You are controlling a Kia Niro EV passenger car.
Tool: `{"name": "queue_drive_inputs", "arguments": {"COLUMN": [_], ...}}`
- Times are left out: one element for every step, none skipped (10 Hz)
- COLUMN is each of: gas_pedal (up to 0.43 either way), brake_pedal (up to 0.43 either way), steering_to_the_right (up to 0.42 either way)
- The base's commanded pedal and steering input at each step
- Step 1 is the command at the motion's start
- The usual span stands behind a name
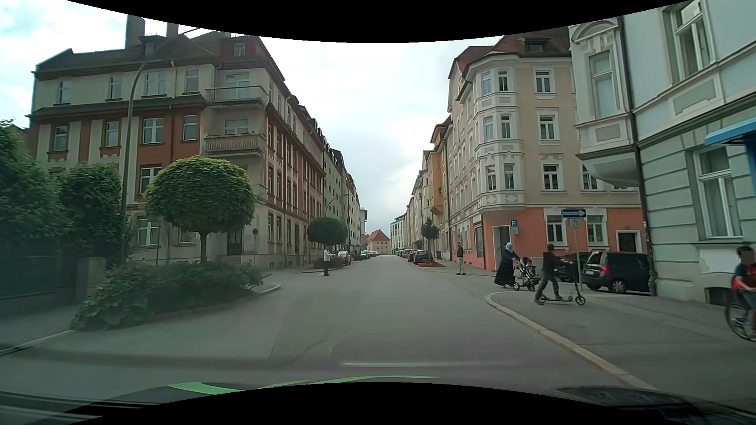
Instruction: Follow the waypoints while adhering to traffic rules and regulations
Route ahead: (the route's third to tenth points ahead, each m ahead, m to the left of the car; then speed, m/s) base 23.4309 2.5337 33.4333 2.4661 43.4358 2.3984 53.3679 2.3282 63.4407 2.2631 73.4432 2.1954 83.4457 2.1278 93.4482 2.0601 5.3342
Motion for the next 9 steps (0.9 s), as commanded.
{"name": "queue_drive_inputs", "arguments": {"gas_pedal": [0.0, 0.0, 0.0, 0.098, 0.189, 0.169, 0.079, 0.0, 0.0], "brake_pedal": [0.0, 0.0, 0.0, 0.0, 0.0, 0.0, 0.0, 0.0, 0.0], "steering_to_the_right": [0.001, 0.0, 0.0, 0.0, 0.0, 0.0, 0.0, 0.0, 0.0]}}
